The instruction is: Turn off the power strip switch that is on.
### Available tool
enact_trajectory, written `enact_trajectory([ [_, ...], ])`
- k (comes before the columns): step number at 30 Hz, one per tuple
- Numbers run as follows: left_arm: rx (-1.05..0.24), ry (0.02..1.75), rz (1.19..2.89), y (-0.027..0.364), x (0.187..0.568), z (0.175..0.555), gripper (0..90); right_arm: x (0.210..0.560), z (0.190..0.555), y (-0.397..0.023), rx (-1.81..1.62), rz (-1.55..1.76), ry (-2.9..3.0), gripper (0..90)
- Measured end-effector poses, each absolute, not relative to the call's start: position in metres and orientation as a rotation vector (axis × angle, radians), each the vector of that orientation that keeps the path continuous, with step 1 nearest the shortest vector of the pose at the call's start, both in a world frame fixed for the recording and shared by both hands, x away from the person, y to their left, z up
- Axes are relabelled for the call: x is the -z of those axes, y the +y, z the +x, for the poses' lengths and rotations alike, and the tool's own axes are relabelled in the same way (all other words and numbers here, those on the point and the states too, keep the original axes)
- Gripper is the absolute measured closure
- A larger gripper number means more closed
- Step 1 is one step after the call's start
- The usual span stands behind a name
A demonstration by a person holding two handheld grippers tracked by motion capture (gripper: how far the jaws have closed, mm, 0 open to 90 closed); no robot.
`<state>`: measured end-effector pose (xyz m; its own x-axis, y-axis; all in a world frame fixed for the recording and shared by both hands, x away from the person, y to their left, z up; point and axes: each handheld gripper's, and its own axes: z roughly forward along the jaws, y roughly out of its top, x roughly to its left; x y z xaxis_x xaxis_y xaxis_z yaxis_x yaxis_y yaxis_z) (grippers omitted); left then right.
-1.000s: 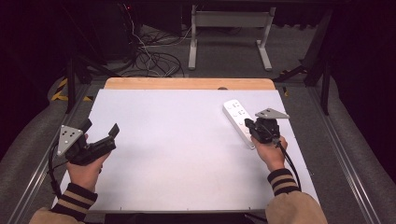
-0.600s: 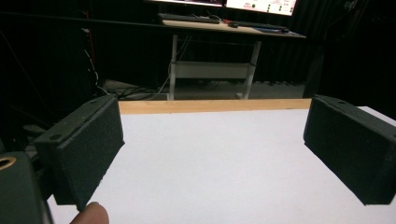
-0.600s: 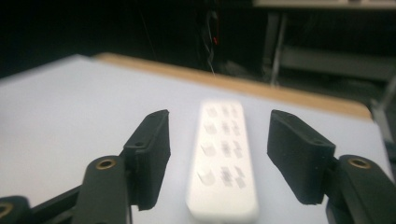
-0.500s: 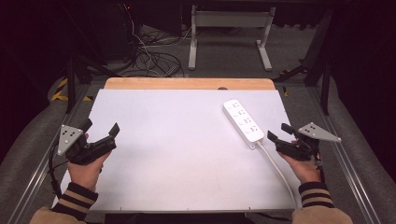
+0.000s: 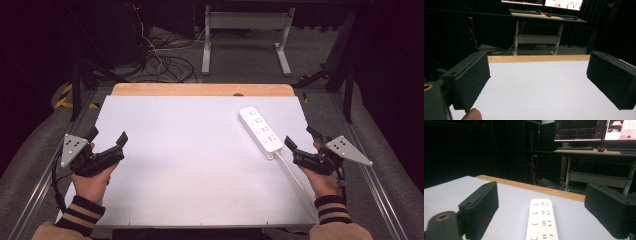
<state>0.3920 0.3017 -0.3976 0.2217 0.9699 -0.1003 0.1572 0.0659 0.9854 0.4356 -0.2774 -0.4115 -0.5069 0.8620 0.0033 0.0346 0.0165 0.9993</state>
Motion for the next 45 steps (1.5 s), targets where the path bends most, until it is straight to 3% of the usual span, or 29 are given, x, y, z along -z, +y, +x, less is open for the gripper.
enact_trajectory([
  [7, -0.905, 1.182, 1.356, 0.303, 0.398, 0.392, 5.4, 0.413, 0.437, -0.271, -1.528, 0.901, 1.618, 5.7],
  [45, -0.911, 1.179, 1.349, 0.305, 0.398, 0.388, 4.1, 0.415, 0.443, -0.265, -1.488, 0.915, 1.636, 5.1],
])
